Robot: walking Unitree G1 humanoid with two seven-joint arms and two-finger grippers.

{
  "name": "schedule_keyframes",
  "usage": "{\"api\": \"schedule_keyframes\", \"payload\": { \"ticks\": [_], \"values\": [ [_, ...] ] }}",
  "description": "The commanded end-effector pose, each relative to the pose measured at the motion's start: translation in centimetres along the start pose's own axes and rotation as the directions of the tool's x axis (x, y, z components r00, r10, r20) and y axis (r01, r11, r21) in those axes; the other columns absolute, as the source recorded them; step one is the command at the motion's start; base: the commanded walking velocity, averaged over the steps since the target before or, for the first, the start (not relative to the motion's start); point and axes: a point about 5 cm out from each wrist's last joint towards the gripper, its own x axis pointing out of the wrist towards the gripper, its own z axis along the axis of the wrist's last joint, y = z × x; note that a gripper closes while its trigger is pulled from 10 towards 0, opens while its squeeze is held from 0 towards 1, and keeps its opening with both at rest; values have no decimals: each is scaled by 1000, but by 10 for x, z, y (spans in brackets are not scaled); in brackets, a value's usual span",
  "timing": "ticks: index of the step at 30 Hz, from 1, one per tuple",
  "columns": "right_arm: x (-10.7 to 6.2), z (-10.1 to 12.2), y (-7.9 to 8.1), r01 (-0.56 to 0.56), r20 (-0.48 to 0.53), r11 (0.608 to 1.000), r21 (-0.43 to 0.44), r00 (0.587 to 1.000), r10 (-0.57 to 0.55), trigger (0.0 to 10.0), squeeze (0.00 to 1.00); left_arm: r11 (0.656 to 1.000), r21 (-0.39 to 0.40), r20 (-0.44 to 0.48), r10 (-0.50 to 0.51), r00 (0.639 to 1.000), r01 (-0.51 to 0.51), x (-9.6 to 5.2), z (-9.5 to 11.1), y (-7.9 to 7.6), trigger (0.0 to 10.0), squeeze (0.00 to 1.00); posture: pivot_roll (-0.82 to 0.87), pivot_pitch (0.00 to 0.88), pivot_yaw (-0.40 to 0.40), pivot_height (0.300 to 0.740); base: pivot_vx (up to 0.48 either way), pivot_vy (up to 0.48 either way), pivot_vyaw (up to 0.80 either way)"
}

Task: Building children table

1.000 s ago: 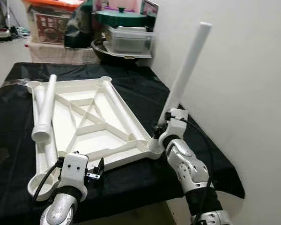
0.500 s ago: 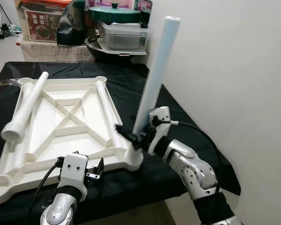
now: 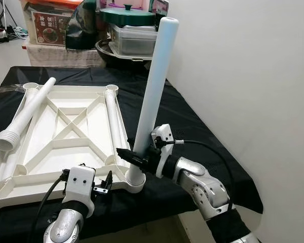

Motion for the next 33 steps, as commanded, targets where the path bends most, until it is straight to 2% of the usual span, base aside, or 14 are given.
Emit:
{"api": "schedule_keyframes", "payload": {
  "ticks": [1, 3, 4, 7, 8, 9, 10, 15, 19, 20, 22, 23, 27, 33],
  "values": [
    [-5, -9, -32, 308, -81, 950, 49, 949, -303, 0, 0, 1000, 16, -4, -7, 1000, 7, -1, 0, -1, 10000, 0, 189, 0, -182, 740, 0, 0, 0],
    [-19, -23, -63, 691, -160, 718, 80, 720, -675, 0, 0, 1000, 16, -5, -9, 1000, 9, -1, 0, -1, 10000, 0, 181, 0, -179, 740, 0, 0, 0],
    [-26, -26, -69, 770, -163, 633, 82, 637, -753, 0, 0, 1000, 15, -4, -10, 1000, 10, -1, 0, -2, 10000, 0, 186, 0, -179, 740, 0, 0, 0],
    [-30, -24, -67, 814, -139, 573, 90, 580, -802, 0, 0, 1000, 14, -4, -9, 1000, 9, -1, 0, -2, 10000, 0, 188, 0, -178, 740, 0, 0, 0],
    [-29, -23, -64, 812, -133, 575, 97, 583, -801, 0, 0, 1000, 14, -4, -8, 1000, 8, -1, 0, -2, 10000, 0, 188, 0, -178, 740, 0, 0, 0],
    [-24, -21, -59, 791, -131, 604, 98, 612, -780, 1373, 0, 1000, 13, -4, -10, 1000, 10, -1, 0, -3, 10000, 0, 180, 0, -173, 740, 0, 0, 0],
    [-18, -18, -53, 757, -121, 646, 96, 653, -747, 10000, 0, 1000, 13, -4, -13, 1000, 13, -1, 0, -3, 10000, 0, 177, 0, -173, 740, 0, 0, 0],
    [-5, -8, -43, 672, -83, 735, 93, 741, -667, 10000, 0, 1000, 12, -3, -17, 1000, 17, 0, 0, -4, 10000, 0, 178, 0, -173, 740, 0, 0, 0],
    [-3, -6, -42, 671, -79, 735, 95, 741, -667, 10000, 0, 1000, 12, -3, -16, 1000, 16, 0, 0, -4, 10000, 0, 178, 0, -173, 740, 0, 0, 0],
    [-1, 0, -39, 633, -40, 768, 101, 774, -632, 10000, 1000, 1000, 12, -2, -15, 1000, 15, 0, 0, -4, 10000, 0, 178, 0, -176, 740, 0, 0, 0],
    [3, 11, -31, 525, 15, 842, 122, 847, -531, 10000, 1000, 1000, 12, -1, -14, 1000, 14, 0, 0, -3, 10000, 0, 178, 0, -175, 740, 0, 0, 0],
    [4, 18, -25, 443, 54, 889, 115, 891, -451, 10000, 0, 1000, 12, -1, -14, 1000, 14, 0, 0, -3, 10000, 0, 175, 0, -172, 740, 0, 0, 0],
    [2, 27, -16, 293, 91, 953, 73, 950, -299, 10000, 0, 1000, 13, -4, -16, 1000, 17, 0, 0, -2, 10000, 0, 172, 0, -169, 740, 0, 0, 0],
    [-16, 28, -32, 363, 107, 932, -5, 927, -360, 10000, 0, 1000, 16, -7, -11, 1000, 12, -1, -1, 0, 10000, 0, 159, 0, -166, 740, 0, 0, 0]
  ]
}}
